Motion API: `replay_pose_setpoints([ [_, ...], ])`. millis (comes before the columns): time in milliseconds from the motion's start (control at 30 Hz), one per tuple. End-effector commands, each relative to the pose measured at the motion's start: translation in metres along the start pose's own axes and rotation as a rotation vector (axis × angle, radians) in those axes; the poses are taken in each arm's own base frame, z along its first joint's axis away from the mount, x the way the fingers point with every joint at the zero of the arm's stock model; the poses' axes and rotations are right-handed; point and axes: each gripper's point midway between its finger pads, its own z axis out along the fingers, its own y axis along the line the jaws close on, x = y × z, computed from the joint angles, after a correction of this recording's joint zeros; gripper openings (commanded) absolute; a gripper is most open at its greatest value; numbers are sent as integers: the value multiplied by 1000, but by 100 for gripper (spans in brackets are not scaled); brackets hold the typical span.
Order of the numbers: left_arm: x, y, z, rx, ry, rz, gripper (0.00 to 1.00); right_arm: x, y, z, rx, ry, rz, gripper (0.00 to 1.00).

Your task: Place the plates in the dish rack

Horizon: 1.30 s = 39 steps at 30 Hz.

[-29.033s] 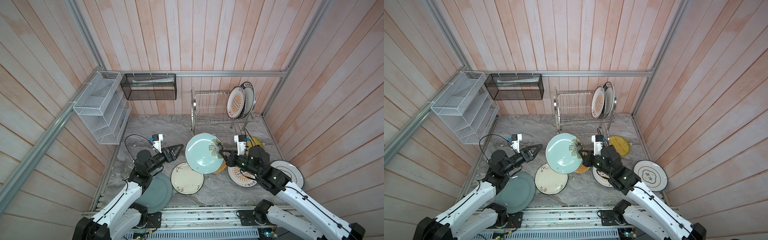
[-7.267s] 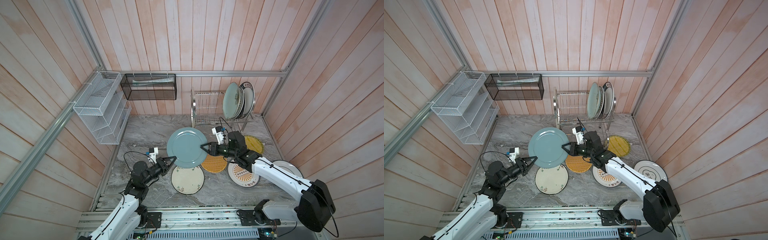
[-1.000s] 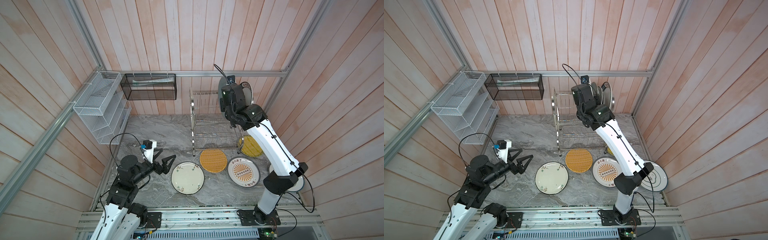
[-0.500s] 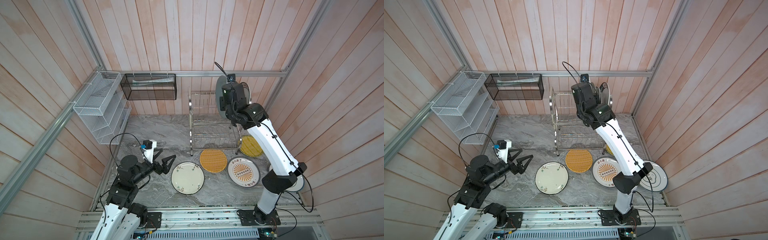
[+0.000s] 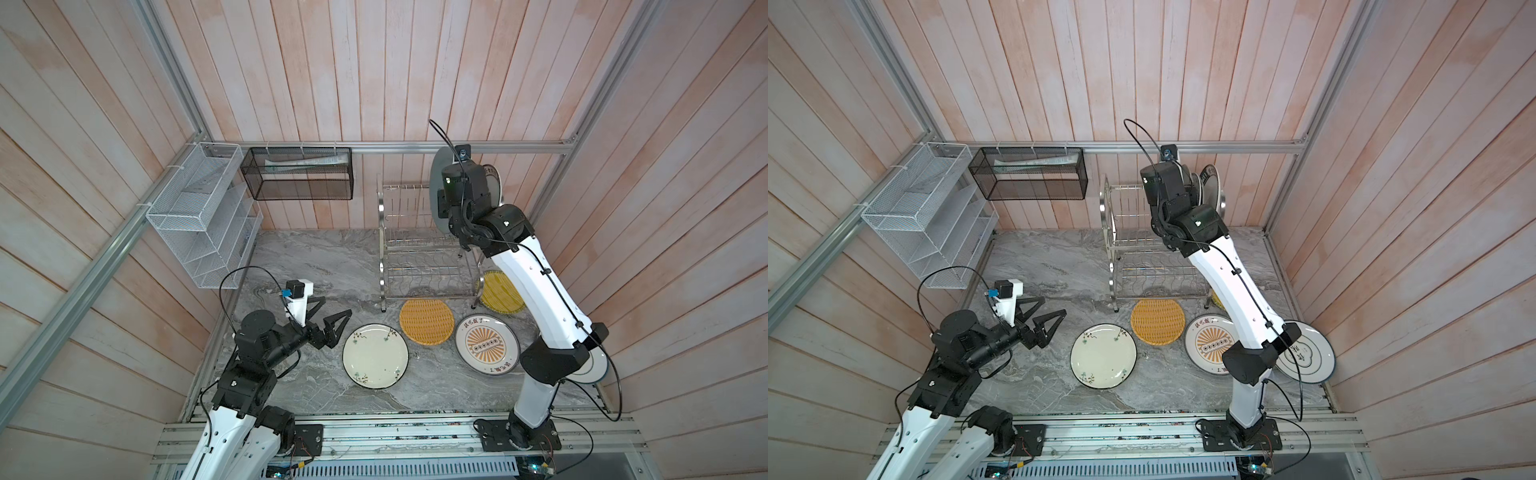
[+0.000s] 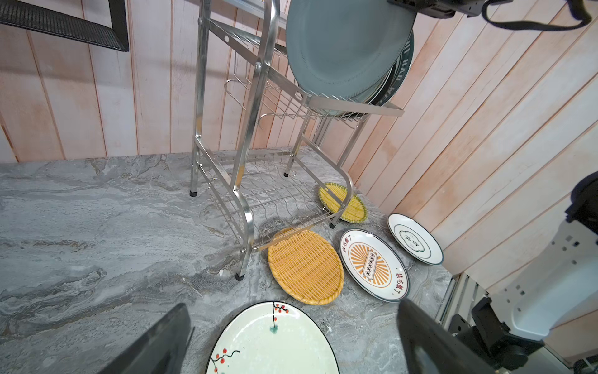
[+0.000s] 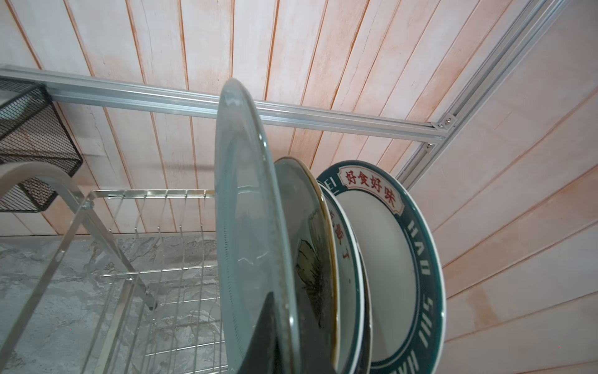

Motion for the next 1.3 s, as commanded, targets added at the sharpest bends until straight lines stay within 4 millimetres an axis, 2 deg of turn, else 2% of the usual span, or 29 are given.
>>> replay_pose_setpoints([
  [0, 5, 0, 0, 10, 11, 6, 100, -38, 8, -19, -50, -120, 176, 0],
  [300, 5, -1, 0, 14, 11, 5, 100, -30, 11, -17, 5, -112, 156, 0],
  [467, 5, -1, 0, 13, 10, 2, 100, -37, -3, -21, 61, -137, 147, 0],
  [800, 6, 0, 1, 11, 16, 0, 100, -36, -20, -16, 143, -131, 101, 0],
  [1267, 6, -1, 1, 21, 15, 2, 100, -19, -23, 0, 128, -85, 87, 0],
])
